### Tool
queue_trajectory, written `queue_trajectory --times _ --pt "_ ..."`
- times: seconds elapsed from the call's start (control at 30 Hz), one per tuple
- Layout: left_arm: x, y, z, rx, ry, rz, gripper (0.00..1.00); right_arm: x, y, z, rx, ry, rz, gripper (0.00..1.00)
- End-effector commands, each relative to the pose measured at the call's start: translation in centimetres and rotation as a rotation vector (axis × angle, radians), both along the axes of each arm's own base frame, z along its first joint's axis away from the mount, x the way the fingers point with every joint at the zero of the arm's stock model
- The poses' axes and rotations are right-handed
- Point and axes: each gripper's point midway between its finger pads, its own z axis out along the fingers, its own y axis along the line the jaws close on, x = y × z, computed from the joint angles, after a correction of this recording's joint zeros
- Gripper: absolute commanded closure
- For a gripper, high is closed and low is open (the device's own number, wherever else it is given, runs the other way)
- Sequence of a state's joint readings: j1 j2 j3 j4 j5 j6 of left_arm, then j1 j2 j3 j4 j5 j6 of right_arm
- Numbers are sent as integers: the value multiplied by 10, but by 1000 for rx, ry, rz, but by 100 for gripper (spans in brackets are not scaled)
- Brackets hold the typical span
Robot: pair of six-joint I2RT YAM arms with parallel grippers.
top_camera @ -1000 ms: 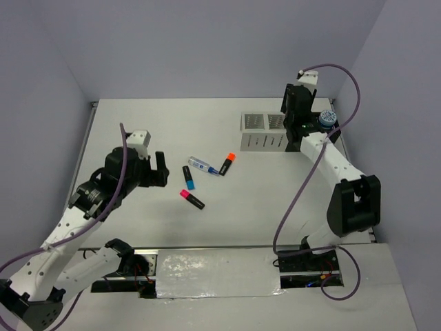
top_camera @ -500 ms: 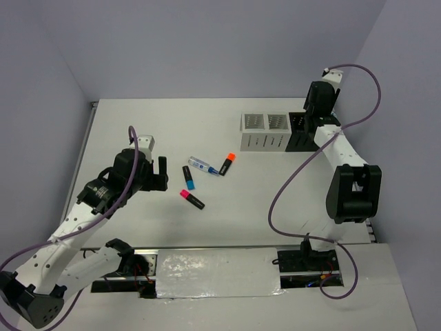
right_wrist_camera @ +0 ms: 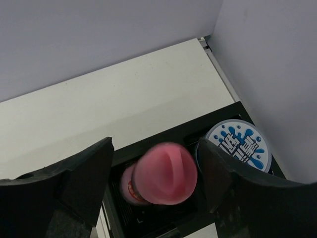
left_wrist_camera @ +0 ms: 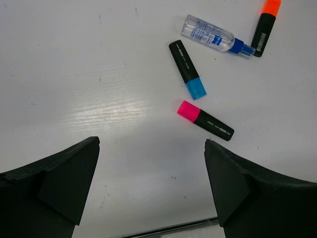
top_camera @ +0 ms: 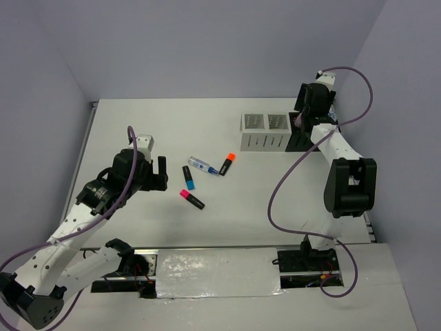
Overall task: Sort the stationery into containers
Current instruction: Place the stationery in the storage box, then pick up the stationery from the center of the board.
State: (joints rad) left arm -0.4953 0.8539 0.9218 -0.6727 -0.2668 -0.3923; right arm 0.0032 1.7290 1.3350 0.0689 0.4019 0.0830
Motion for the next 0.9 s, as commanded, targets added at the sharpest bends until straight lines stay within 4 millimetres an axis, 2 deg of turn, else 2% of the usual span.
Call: queue_trajectory --times 0.0,0.03,0.1,0.13,0.27,0.3,0.37,0.4,0.43,0.47,0.5,0.53,0.57,0.6,0.63,0.67,0.7,0.73,0.77,0.8,0.83,0.87 --pt "7 -3 13 -14 -48 -10 1 5 3 27 25 -100 -6 22" --pt "7 -3 13 -14 -47 -8 1 3 3 27 41 -104 -14 11" --pt "8 -2 12 -12 -42 -6 1 -3 4 30 56 -114 -18 8" --pt "9 0 12 -10 -39 2 1 -5 6 30 81 -118 -17 0" --pt "14 4 9 -12 -24 26 1 -12 21 34 155 -126 23 0" --pt "15 7 9 -11 -22 42 1 -17 28 43 179 -145 38 0" --pt "19 10 6 -26 1 84 1 -25 62 44 198 -133 129 0" --pt "19 10 7 -39 11 97 1 -34 89 55 201 -144 202 0" --pt "21 11 4 -45 26 118 1 -39 108 58 212 -141 264 0" --pt "22 9 3 -81 37 150 1 -47 123 52 219 -120 308 0" --pt "24 5 4 -106 34 151 1 -57 137 59 233 -128 352 0" --pt "26 -6 3 -147 46 119 1 -66 152 56 247 -113 397 0" --pt "29 -14 3 -174 46 95 1 -78 172 43 264 -80 463 0" --pt "36 -23 9 -205 25 66 1 -94 191 45 309 -64 548 0" --pt "42 -30 4 -207 48 48 1 -104 201 42 333 -53 595 0" --pt "46 -39 3 -222 62 9 1 -119 214 23 354 -7 655 0" --pt "58 -50 1 -224 83 -17 1 -136 227 31 396 -11 741 0" --pt "63 -57 0 -230 96 -46 1 -146 232 28 418 -1 774 0" --pt "65 -72 -3 -255 130 -106 1 -159 234 14 437 36 794 0" --pt "75 -79 7 -278 131 -111 1 -173 237 25 462 12 828 0" --pt "85 -84 -15 -265 213 -81 1 -181 237 26 473 8 837 0" --pt "86 -88 -22 -289 274 -43 1 -194 233 30 481 -13 840 0"
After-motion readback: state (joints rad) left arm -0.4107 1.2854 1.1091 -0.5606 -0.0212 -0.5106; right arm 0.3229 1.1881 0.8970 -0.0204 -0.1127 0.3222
